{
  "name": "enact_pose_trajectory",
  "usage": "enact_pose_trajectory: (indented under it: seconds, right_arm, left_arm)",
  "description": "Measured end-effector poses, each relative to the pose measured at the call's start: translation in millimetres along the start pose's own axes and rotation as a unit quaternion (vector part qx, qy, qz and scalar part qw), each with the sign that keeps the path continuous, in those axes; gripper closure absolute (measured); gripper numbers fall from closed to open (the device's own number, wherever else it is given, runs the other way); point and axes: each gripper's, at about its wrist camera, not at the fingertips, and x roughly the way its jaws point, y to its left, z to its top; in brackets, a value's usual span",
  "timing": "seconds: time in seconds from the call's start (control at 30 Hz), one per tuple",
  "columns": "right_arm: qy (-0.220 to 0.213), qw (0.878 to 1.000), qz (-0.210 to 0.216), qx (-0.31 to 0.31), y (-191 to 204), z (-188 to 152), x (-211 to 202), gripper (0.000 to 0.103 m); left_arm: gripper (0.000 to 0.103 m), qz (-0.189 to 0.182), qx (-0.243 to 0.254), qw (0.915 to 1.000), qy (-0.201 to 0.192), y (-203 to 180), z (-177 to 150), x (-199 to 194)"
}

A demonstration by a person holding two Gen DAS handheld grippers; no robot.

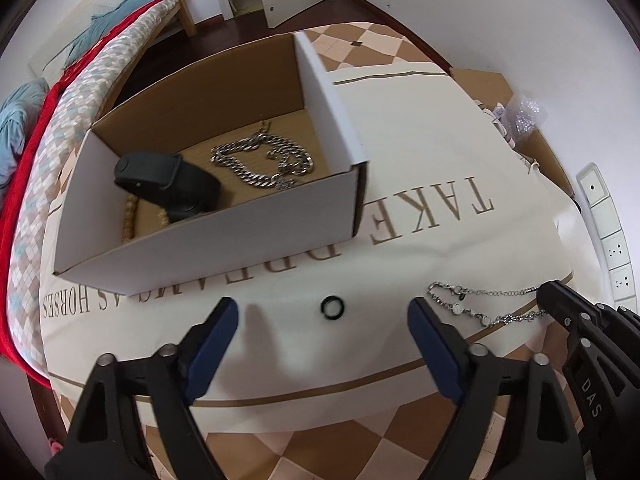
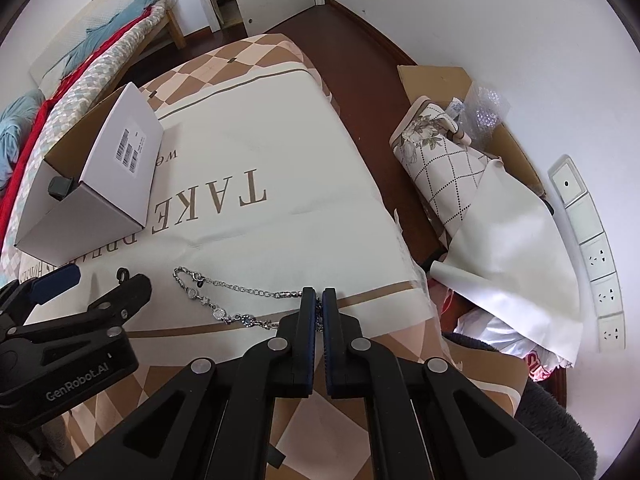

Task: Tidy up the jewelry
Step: 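Grasp the silver chain necklace with the right tool while the left grasps the last black ring, then carry the necklace and ring into the white box and open both tools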

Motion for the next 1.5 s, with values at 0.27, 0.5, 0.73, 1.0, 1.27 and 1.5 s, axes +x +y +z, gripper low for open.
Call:
enact_pose_trajectory:
  seconds: [0.27, 0.5, 0.73, 1.0, 1.27, 1.5]
  right_arm:
    - [0.0, 1.0, 0.004, 0.003, -2, 2, 0, 0.103]
    - [-0.025, 0.999, 0.031, 0.004, 2, 9, -24, 0.103]
    - [-0.057, 0.995, 0.079, 0.003, 16, 21, -67, 0.103]
    - [-0.095, 0.988, 0.117, -0.022, 38, 36, -117, 0.103]
    - [-0.123, 0.978, 0.159, -0.059, 81, 78, -161, 0.103]
    - [-0.113, 0.972, 0.178, -0.105, 139, 121, -149, 0.103]
  left_arm:
    - [0.093, -0.026, 0.014, 0.9996, 0.005, -8, 3, 2]
    - [0.093, -0.034, 0.001, 0.9994, -0.006, 10, -4, -20]
    - [0.093, -0.045, -0.04, 0.9978, -0.026, 60, -14, -59]
    - [0.093, -0.045, -0.064, 0.9956, -0.05, 95, -13, -102]
    - [0.093, -0.048, -0.08, 0.9933, -0.069, 140, 23, -134]
    - [0.093, -0.032, -0.086, 0.9939, -0.062, 184, 62, -116]
